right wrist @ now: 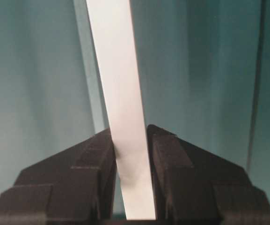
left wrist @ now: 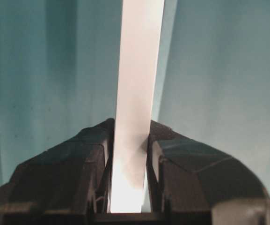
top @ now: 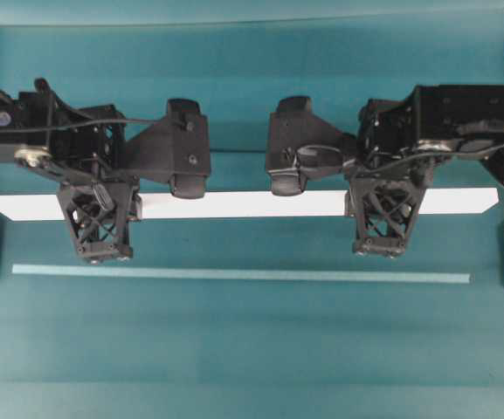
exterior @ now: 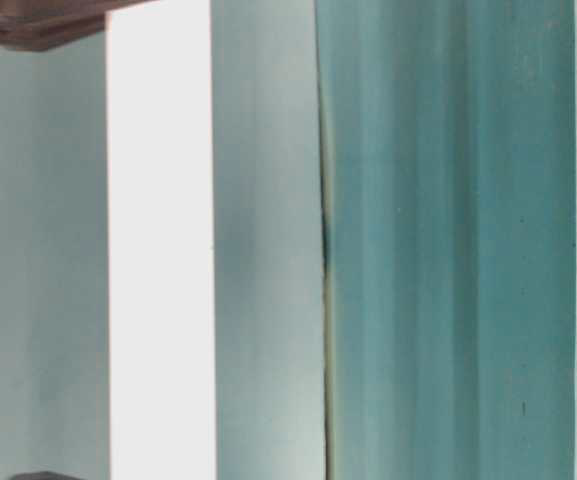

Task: Lift a wooden board with both hands.
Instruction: 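Lower the board back toward the table with both grippers, then set the board down on the table with both grippers, then open both grippers and raise them off the board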

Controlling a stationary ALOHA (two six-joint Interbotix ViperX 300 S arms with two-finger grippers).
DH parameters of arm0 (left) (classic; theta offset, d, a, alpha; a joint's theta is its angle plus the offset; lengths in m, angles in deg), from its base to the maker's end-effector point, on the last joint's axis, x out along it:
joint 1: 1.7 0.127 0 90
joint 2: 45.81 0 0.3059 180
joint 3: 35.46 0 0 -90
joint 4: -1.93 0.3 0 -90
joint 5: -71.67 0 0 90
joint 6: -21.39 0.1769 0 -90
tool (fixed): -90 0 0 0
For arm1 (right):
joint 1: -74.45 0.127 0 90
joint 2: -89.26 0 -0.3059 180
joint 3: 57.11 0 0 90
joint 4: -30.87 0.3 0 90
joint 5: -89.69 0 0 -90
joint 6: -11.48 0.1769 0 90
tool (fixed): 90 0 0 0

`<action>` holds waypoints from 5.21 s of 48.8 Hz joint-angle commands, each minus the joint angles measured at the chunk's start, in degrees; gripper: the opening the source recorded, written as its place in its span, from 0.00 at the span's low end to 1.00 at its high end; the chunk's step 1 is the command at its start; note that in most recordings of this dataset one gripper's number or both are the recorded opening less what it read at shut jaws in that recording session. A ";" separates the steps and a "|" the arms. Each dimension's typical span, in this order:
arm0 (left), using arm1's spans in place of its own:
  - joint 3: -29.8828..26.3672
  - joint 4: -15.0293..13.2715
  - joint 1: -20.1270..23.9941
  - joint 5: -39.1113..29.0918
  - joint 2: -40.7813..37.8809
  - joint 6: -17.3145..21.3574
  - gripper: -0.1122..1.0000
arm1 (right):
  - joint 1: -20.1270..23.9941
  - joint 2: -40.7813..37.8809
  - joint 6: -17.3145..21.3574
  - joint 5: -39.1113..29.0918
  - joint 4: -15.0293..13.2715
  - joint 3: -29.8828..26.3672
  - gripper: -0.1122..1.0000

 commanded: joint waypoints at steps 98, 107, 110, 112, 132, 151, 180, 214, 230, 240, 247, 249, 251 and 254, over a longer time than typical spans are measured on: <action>21.62 0.00 -3.16 36.56 -12.39 -4.39 0.26 | 3.87 -11.69 -1.67 32.61 2.55 19.42 0.29; 21.62 0.00 -3.16 37.53 -12.83 -4.31 0.26 | 4.57 -11.87 -1.41 33.66 3.08 19.95 0.29; 21.62 0.09 -3.16 38.14 -12.92 -4.31 0.26 | 4.83 -11.95 -1.41 33.84 3.43 20.04 0.29; 21.62 0.00 -3.16 38.50 -12.92 -4.31 0.26 | 5.01 -11.95 -1.41 34.01 3.69 20.04 0.29; 22.06 0.09 -3.16 39.55 -13.62 -4.31 0.26 | 5.10 -13.10 -1.41 36.47 3.78 20.65 0.29; 22.50 0.09 -3.16 43.77 -13.10 0.35 0.26 | 4.92 -13.10 -0.88 37.97 3.78 21.45 0.29; 24.17 0.18 -2.55 45.88 -12.30 2.81 0.91 | 3.87 -12.74 -0.88 38.14 5.80 21.71 0.85; 26.02 0.18 -2.55 45.26 7.21 5.63 0.99 | 0.79 4.75 -0.88 39.64 5.62 22.76 0.95; 28.04 0.18 -2.55 45.35 19.95 5.63 0.99 | -0.70 18.46 -1.23 43.07 5.27 27.77 0.95; 27.51 0.18 -2.72 46.14 27.16 5.71 0.99 | -0.44 26.89 -1.23 46.41 5.27 31.20 0.95; 27.69 0.18 -2.72 47.55 31.55 5.63 0.98 | -0.09 33.57 -0.97 48.96 5.36 33.57 0.95; 27.69 0.18 -2.81 47.99 32.43 5.63 0.97 | -0.09 35.33 -0.88 49.31 5.27 34.10 0.95; 27.69 0.18 -2.90 48.34 33.22 5.63 0.97 | -0.09 37.09 -0.88 49.39 5.27 34.54 0.95; 27.77 0.18 -2.99 48.96 34.28 5.54 0.95 | -0.09 39.37 -0.88 49.31 5.36 34.89 0.95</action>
